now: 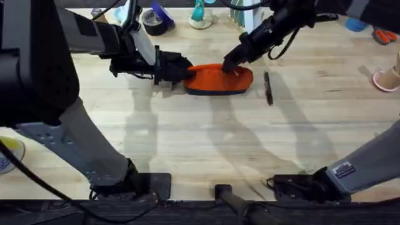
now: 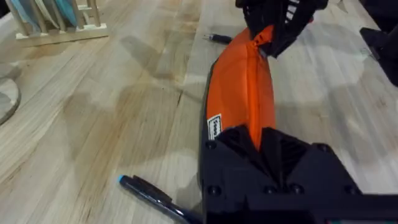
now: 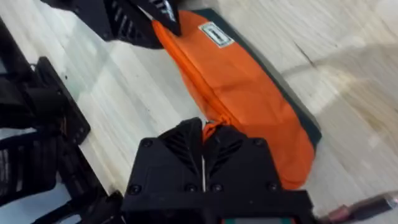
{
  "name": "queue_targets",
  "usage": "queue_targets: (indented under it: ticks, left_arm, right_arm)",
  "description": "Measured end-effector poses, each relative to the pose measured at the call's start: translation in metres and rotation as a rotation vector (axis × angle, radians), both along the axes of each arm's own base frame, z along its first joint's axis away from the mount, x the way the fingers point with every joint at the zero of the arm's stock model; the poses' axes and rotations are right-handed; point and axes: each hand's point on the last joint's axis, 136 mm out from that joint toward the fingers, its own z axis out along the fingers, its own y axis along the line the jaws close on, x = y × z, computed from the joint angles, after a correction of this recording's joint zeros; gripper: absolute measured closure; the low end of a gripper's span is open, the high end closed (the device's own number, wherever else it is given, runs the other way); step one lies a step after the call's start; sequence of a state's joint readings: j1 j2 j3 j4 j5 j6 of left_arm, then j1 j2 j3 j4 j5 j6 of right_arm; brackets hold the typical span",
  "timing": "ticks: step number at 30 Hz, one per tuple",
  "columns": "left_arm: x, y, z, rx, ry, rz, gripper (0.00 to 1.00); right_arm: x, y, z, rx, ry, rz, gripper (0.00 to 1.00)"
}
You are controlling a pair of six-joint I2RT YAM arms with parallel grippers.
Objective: Unzip the bag, pick up the pens from the table one at a time and place them inside, then zip the bag closed.
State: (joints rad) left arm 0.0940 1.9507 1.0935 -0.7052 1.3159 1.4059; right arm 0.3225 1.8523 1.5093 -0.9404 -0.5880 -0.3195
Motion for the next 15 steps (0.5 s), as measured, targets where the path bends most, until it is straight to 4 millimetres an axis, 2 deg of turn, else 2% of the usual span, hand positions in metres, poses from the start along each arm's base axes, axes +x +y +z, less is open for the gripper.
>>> queue_targets:
  ticks: [15]
  left_arm:
    - [0.001,0.000,0.000,0.001,-0.004,0.000,0.958]
  right_arm:
    - [0.005,0.043,0.008,0.052,-0.072,0.019,0.972]
